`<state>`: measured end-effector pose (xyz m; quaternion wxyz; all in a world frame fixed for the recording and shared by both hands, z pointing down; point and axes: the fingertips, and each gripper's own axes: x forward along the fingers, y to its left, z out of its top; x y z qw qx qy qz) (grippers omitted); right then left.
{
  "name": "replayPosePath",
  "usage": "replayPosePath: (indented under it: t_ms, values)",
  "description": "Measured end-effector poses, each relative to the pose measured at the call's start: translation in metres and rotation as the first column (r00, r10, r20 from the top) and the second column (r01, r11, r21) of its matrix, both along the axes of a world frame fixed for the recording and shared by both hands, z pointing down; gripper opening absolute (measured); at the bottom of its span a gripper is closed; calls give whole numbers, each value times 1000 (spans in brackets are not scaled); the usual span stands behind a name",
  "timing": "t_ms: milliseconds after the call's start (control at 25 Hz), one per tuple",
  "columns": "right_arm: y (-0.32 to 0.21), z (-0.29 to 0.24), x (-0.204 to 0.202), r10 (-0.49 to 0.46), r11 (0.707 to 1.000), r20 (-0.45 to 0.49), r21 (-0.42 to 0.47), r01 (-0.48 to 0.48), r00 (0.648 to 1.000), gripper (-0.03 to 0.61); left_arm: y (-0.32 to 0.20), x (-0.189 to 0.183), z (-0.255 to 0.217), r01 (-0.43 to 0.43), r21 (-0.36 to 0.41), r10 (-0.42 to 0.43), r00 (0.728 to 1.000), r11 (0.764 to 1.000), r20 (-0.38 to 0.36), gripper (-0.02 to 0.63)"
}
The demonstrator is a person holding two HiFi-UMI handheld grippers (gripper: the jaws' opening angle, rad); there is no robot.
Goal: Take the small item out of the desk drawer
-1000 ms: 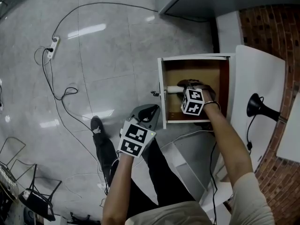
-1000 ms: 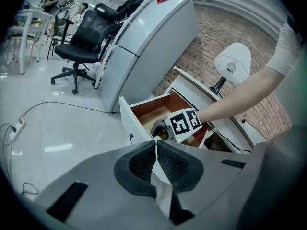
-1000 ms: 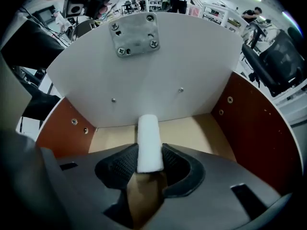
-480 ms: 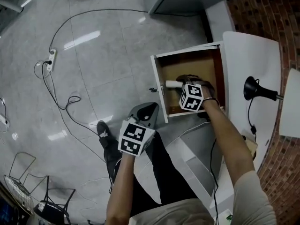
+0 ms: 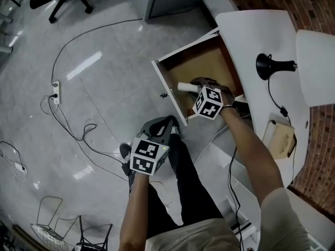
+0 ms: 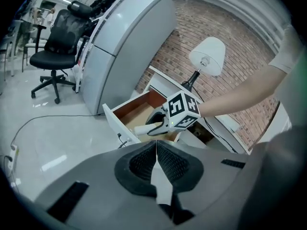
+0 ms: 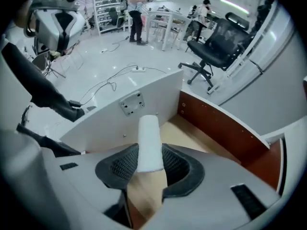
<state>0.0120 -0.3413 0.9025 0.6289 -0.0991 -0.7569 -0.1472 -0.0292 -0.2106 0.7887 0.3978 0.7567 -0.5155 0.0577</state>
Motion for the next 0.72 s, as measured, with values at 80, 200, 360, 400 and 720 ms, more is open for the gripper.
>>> replayPosePath:
  t_ms: [80,200,360,400,720]
  values:
    - [7,-12,-3,94,996,44,-10,-94,995,172,8,-4,-8,-26,1,26,999,1000,20,17]
    - [15,-32,-6,236,972,105,-33,-234,966,170,17,-9,-24,-44,1,44,998,999,45,17]
    - [27,-80,1,511,859,225,-108,-500,830,169,30,-9,-57,-79,30,76,993,996,90,17]
    - [32,-94,0,580,813,263,-143,-564,771,169,35,-13,-63,-82,31,78,992,996,99,17]
    - [58,-184,-2,760,623,433,-272,-733,485,169,49,-22,-116,-69,44,64,992,997,113,17]
